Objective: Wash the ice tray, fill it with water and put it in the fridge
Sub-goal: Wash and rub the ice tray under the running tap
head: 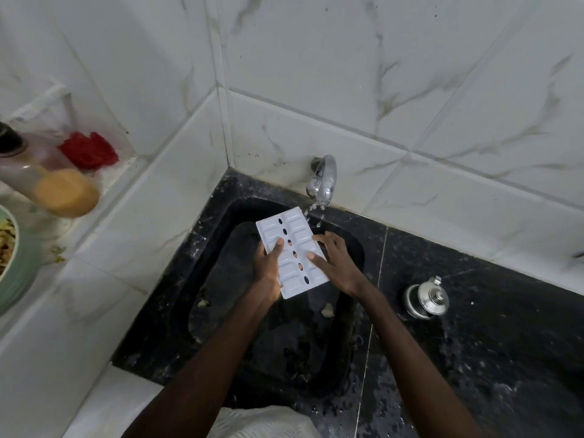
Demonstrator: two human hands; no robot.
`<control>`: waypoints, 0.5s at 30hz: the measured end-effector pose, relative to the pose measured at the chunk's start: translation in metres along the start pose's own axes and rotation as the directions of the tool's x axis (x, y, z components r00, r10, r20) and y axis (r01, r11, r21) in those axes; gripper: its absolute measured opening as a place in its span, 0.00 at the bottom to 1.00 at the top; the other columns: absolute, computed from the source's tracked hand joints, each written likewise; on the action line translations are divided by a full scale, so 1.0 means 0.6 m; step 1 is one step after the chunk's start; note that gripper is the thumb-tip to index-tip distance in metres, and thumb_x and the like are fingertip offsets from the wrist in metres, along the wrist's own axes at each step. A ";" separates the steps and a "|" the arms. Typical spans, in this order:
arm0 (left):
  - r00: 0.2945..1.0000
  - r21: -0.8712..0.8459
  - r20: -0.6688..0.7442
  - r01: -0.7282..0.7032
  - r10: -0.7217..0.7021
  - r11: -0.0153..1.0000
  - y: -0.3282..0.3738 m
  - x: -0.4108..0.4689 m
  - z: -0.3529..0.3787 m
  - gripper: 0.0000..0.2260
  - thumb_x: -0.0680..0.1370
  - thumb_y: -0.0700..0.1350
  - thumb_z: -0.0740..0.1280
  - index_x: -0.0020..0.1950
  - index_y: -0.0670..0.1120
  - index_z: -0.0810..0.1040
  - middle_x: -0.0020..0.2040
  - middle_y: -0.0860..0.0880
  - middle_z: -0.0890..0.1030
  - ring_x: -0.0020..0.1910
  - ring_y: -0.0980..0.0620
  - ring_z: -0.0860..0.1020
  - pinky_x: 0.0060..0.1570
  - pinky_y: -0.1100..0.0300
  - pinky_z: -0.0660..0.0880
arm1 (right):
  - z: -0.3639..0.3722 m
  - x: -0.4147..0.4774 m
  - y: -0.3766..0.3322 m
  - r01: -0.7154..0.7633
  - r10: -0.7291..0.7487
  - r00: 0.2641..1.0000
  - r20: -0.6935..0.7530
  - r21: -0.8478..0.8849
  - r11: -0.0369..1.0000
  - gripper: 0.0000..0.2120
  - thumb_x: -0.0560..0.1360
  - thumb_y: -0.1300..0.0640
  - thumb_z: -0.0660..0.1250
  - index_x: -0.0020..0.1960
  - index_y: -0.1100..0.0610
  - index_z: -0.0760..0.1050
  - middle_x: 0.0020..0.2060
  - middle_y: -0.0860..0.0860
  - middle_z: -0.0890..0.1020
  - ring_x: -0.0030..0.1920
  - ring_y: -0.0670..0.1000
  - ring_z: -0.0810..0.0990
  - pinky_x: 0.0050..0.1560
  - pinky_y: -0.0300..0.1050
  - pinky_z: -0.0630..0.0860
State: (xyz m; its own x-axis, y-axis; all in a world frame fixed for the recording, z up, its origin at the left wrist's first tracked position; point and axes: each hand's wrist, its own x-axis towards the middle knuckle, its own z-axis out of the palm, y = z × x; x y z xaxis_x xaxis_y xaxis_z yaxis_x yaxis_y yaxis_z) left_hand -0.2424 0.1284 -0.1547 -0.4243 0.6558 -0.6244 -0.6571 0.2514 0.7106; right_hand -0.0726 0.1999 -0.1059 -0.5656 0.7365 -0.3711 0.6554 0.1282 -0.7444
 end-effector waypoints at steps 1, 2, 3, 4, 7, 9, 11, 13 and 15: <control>1.000 -0.014 0.016 0.006 -0.006 1.000 -0.001 -0.003 0.005 0.14 0.81 0.48 0.72 0.66 0.49 0.79 0.55 0.44 0.87 0.52 0.40 0.87 0.51 0.38 0.84 | -0.005 0.007 -0.005 -0.002 0.002 1.000 -0.021 -0.009 1.000 0.28 0.82 0.39 0.64 0.78 0.47 0.63 0.81 0.48 0.52 0.77 0.50 0.61 0.72 0.45 0.63; 0.999 -0.021 0.040 0.005 -0.004 1.000 -0.002 -0.006 0.011 0.14 0.81 0.47 0.72 0.66 0.47 0.79 0.55 0.43 0.87 0.52 0.39 0.86 0.51 0.38 0.84 | -0.010 0.015 -0.012 -0.005 0.004 0.999 -0.043 -0.016 1.000 0.28 0.82 0.39 0.64 0.78 0.48 0.63 0.81 0.49 0.52 0.77 0.49 0.61 0.74 0.47 0.63; 0.998 -0.021 0.060 0.003 -0.002 1.000 -0.001 -0.009 0.015 0.14 0.82 0.46 0.72 0.66 0.46 0.79 0.55 0.42 0.87 0.53 0.38 0.86 0.52 0.38 0.84 | -0.015 0.024 -0.018 -0.004 0.003 0.998 -0.061 -0.022 1.000 0.29 0.82 0.39 0.64 0.79 0.49 0.63 0.81 0.50 0.52 0.78 0.51 0.61 0.76 0.49 0.63; 0.997 -0.020 0.074 0.002 -0.001 1.000 0.001 -0.011 0.018 0.14 0.82 0.46 0.72 0.66 0.46 0.79 0.56 0.42 0.87 0.54 0.37 0.86 0.53 0.38 0.83 | -0.019 0.031 -0.023 -0.005 0.003 0.998 -0.068 -0.018 1.000 0.29 0.82 0.39 0.64 0.79 0.49 0.62 0.81 0.51 0.52 0.78 0.52 0.61 0.76 0.49 0.62; 0.996 -0.037 0.088 -0.009 0.012 0.999 0.010 -0.010 0.018 0.15 0.81 0.46 0.72 0.67 0.46 0.79 0.57 0.41 0.87 0.55 0.37 0.86 0.54 0.37 0.83 | -0.022 0.038 -0.039 0.000 0.000 0.998 -0.065 0.001 1.000 0.31 0.83 0.40 0.63 0.82 0.50 0.60 0.82 0.51 0.51 0.79 0.53 0.59 0.73 0.43 0.59; 0.998 -0.059 0.063 -0.017 0.021 0.998 0.021 -0.005 0.014 0.15 0.81 0.46 0.73 0.67 0.46 0.79 0.57 0.41 0.87 0.54 0.37 0.86 0.53 0.37 0.83 | -0.014 0.028 -0.040 0.014 -0.013 0.999 -0.052 0.006 1.000 0.33 0.83 0.39 0.63 0.83 0.48 0.58 0.82 0.49 0.51 0.78 0.51 0.61 0.71 0.42 0.61; 1.000 -0.079 0.022 -0.018 0.019 0.997 0.029 0.002 0.006 0.16 0.80 0.47 0.73 0.67 0.47 0.79 0.56 0.42 0.87 0.53 0.38 0.86 0.52 0.37 0.83 | 0.000 0.006 -0.034 0.030 -0.029 0.999 -0.041 0.020 0.999 0.34 0.83 0.40 0.64 0.83 0.47 0.57 0.82 0.47 0.51 0.75 0.47 0.61 0.70 0.42 0.64; 1.000 -0.117 -0.021 -0.026 0.023 0.993 0.035 0.007 -0.005 0.15 0.81 0.47 0.72 0.67 0.48 0.79 0.56 0.42 0.87 0.52 0.39 0.86 0.51 0.37 0.83 | 0.016 -0.017 -0.022 0.042 -0.040 0.998 -0.049 0.049 0.998 0.32 0.82 0.40 0.65 0.82 0.47 0.60 0.81 0.45 0.51 0.74 0.42 0.59 0.73 0.43 0.64; 0.999 -0.143 -0.040 -0.033 0.027 0.989 0.036 0.013 -0.016 0.16 0.81 0.47 0.72 0.68 0.48 0.79 0.57 0.42 0.87 0.54 0.38 0.86 0.52 0.34 0.82 | 0.032 -0.040 -0.009 0.064 -0.060 0.995 -0.076 0.052 0.997 0.29 0.82 0.39 0.65 0.79 0.47 0.64 0.80 0.43 0.52 0.75 0.39 0.58 0.76 0.44 0.62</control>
State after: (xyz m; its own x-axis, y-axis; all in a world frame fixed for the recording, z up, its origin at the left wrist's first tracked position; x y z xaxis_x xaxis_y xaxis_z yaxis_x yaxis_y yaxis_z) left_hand -0.2657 0.1320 -0.1475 -0.4664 0.6335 -0.6173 -0.7252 0.1257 0.6770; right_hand -0.0720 0.1690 -0.1038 -0.5640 0.7761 -0.2822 0.5906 0.1402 -0.7947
